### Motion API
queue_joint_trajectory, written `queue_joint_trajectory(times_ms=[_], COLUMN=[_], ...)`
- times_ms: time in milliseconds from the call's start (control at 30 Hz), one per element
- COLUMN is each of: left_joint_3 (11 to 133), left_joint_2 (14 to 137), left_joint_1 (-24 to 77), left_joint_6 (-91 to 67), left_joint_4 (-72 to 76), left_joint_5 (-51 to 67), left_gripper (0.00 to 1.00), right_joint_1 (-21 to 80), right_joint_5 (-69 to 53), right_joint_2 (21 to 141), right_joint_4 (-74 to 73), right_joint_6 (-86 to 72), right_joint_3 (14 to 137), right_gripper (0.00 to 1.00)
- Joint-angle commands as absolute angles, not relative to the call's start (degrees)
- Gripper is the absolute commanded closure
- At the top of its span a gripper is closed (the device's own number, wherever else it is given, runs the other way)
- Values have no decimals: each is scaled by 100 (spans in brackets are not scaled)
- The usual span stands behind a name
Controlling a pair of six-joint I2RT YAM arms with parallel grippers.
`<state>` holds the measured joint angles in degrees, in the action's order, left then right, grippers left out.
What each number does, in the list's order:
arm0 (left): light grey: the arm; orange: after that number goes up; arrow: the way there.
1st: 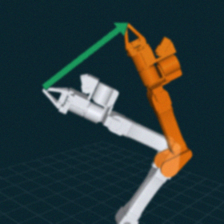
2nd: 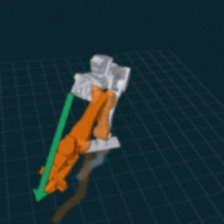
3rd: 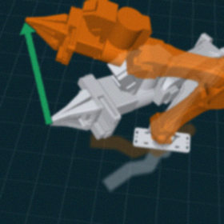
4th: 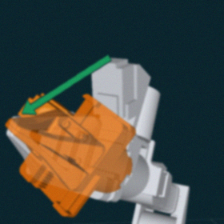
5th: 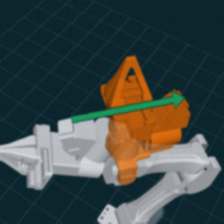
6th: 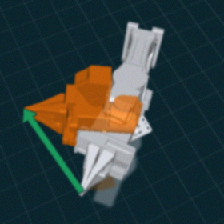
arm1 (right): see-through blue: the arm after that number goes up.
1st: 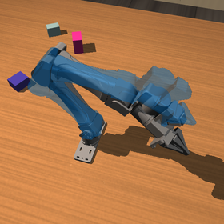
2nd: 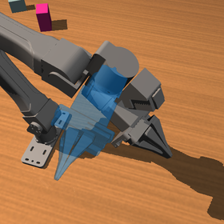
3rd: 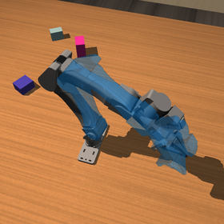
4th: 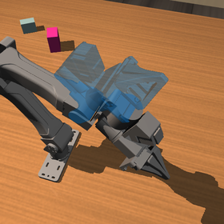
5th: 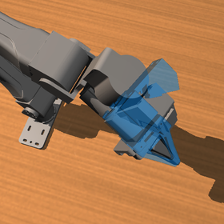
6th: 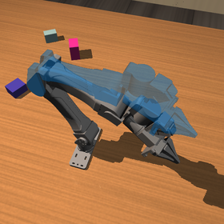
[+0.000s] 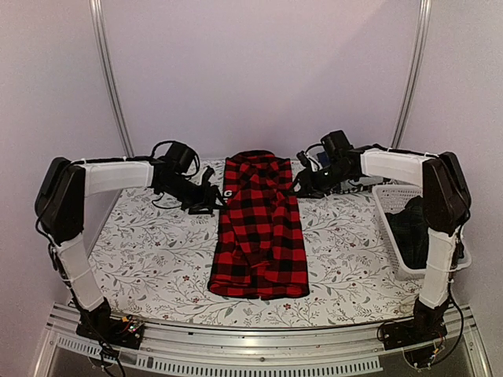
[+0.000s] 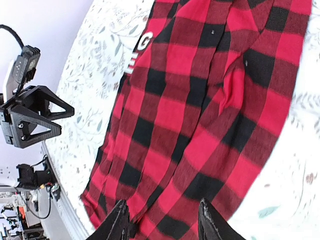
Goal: Fold and stack the mixed laundry pile
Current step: Pick up the rectangle-folded shirt from the center of the board.
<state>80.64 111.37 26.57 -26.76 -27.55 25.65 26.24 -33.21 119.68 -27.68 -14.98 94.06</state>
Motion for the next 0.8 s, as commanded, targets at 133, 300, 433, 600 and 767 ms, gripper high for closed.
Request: queue_joint_trajectory(times_ms=[133,300,433,600,767], left_joint_3=[5145,3772,3146,2988,3010], left_joint_2=[9027,8204,7883,8136,8523], left_joint_1=[3474,3891,4113,4349,4436], left_joint_6=[-4147,-5186,-5747,-5901,-5978], left_joint_4=[-1798,-1120,-737,-540,-281], left_joint_5=[2718,2651,2619,2630,2577], left_gripper=[39,40,41,44,50], right_joint_1=[2913,3284,3479,3763,4007], right_joint_5=[-3601,-3629,-3621,-3680,-3523], right_joint_2=[9511,8526,8018,8097,8600], right_joint_4=[-2270,-1586,-1189,-613,-270], right_joint_6=[-2507,-3323,-3941,-4223,-4337], right_joint_3=[6252,4559,3743,3213,3156], right_gripper=[55,56,56,56,58])
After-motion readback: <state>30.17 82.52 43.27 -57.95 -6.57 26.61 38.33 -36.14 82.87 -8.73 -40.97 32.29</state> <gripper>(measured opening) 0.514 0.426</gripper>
